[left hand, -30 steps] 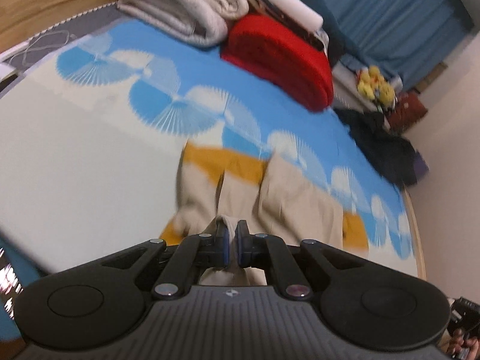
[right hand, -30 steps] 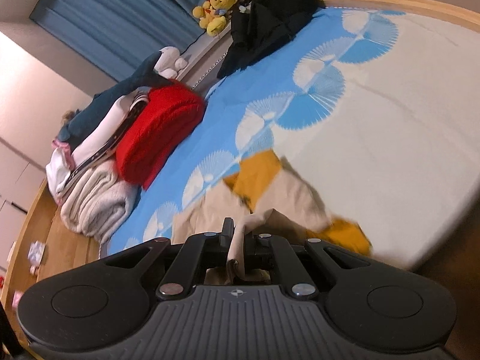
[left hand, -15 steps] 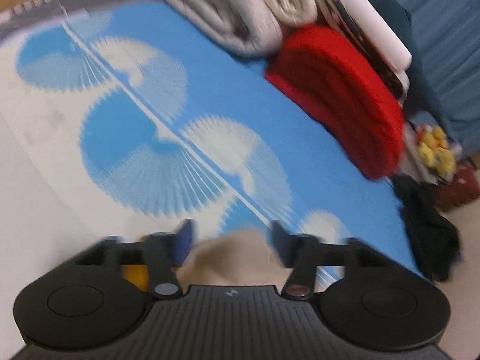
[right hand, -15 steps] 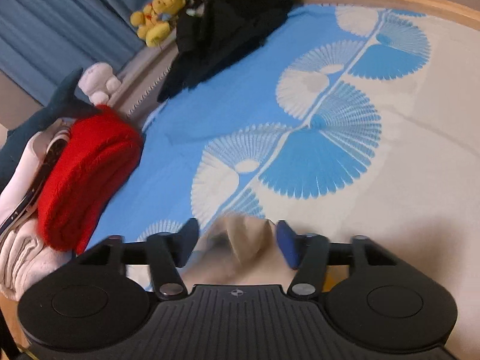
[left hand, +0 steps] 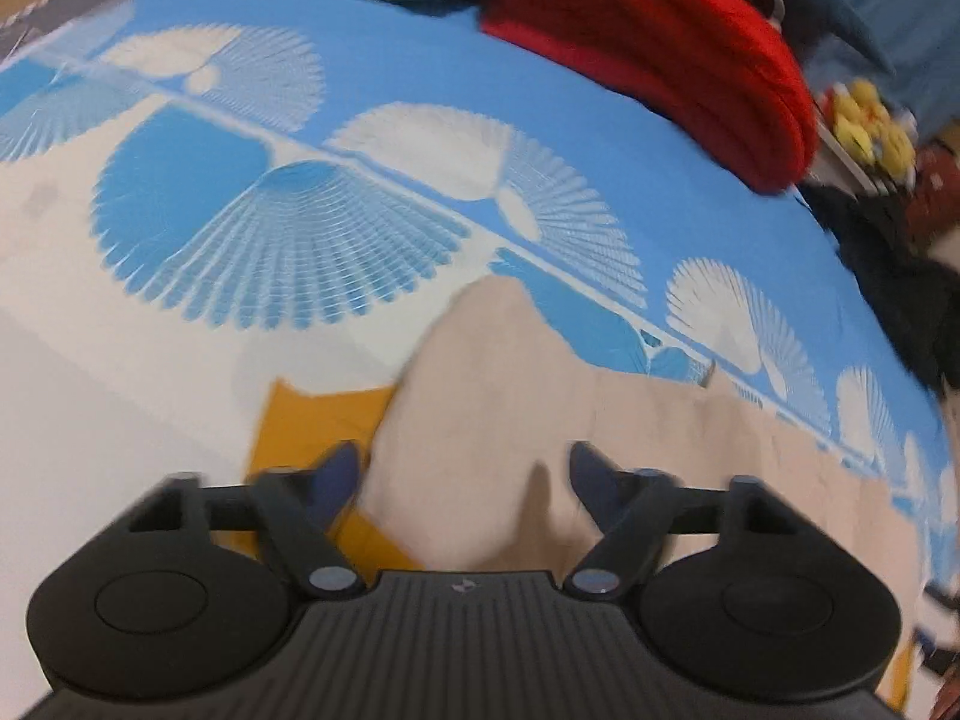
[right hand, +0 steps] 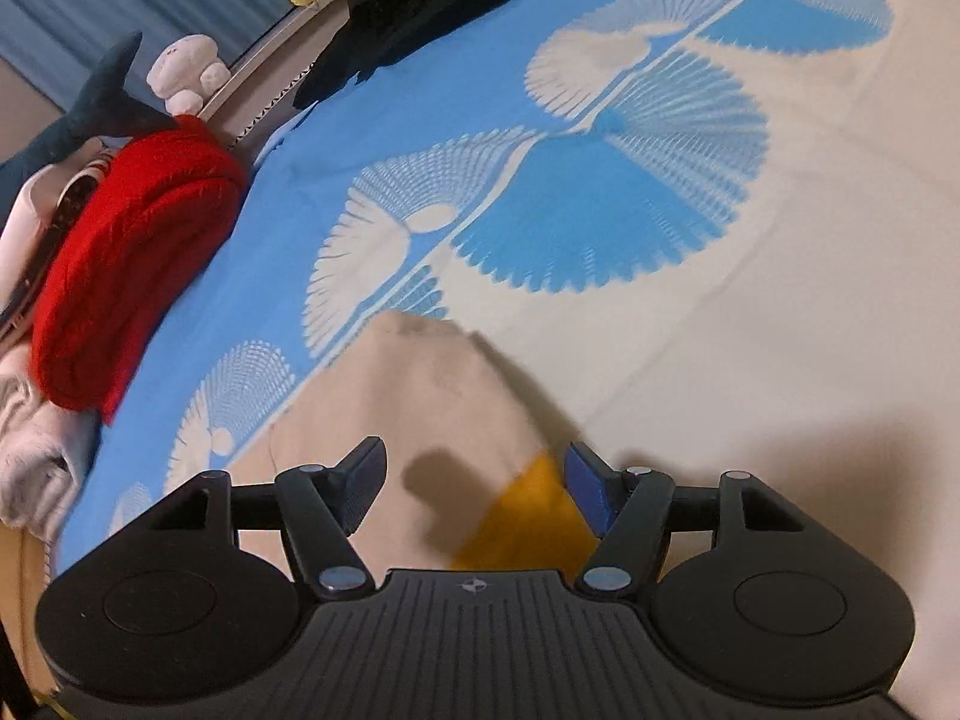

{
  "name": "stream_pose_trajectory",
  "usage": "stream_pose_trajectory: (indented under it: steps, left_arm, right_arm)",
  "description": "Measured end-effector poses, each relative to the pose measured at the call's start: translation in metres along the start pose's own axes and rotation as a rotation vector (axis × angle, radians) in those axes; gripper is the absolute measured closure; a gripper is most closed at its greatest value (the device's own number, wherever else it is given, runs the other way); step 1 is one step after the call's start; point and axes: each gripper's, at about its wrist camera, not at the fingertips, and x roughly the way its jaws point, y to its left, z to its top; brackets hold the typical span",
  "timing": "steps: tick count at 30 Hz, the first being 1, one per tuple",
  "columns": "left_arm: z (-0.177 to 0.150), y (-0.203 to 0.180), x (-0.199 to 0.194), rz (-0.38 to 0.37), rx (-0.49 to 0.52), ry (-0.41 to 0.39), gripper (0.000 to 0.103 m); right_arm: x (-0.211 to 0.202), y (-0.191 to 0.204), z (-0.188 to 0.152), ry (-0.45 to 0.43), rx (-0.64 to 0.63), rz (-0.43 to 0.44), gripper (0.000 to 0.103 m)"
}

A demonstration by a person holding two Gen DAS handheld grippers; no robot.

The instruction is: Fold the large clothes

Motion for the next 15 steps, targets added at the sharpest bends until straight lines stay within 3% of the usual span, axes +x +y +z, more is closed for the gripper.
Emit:
stream_pose_trajectory:
  steps: [1, 2, 3, 6, 8, 11, 14, 15]
  left_arm:
    - [-0.001, -0.005, 0.001, 0.003, 0.039, -0.021, 0.1]
    - [-0.002, -0.009, 0.001, 0.019, 0.056, -0.039, 0.101]
    - [-0.004, -0.01, -0.005, 0.039, 0.045, -0.083, 0.101]
    - [-0.008, -0.005, -0.024, 0.048, 0.024, -0.166, 0.101]
    - [-0.011, 0.009, -0.022, 0.041, -0.003, -0.162, 0.101]
    - [-0.016, 0.022, 0.007, 0.072, -0.015, -0.082, 0.1]
    - [-0.02, 0.026, 0.025, 0.13, -0.032, -0.082, 0.094]
    - [-0.019, 0.029, 0.027, 0.141, -0.05, -0.087, 0.089]
  right_arm:
    - [0.005, 0.006, -0.001, -0.005, -0.025, -0.039, 0.063]
    - [0.006, 0.015, -0.003, -0.032, -0.067, -0.094, 0.082]
    - [0.005, 0.023, -0.005, -0.064, -0.102, -0.11, 0.095]
    - [-0.006, 0.04, -0.01, -0.156, -0.181, -0.091, 0.098]
    - [-0.004, 0.043, -0.008, -0.181, -0.202, -0.103, 0.099]
    - [0.029, 0.036, -0.01, -0.113, -0.219, -0.188, 0.099]
    - [0.062, 0.027, -0.022, -0.058, -0.286, -0.328, 0.103]
    - [0.062, 0.024, -0.024, -0.095, -0.293, -0.314, 0.103]
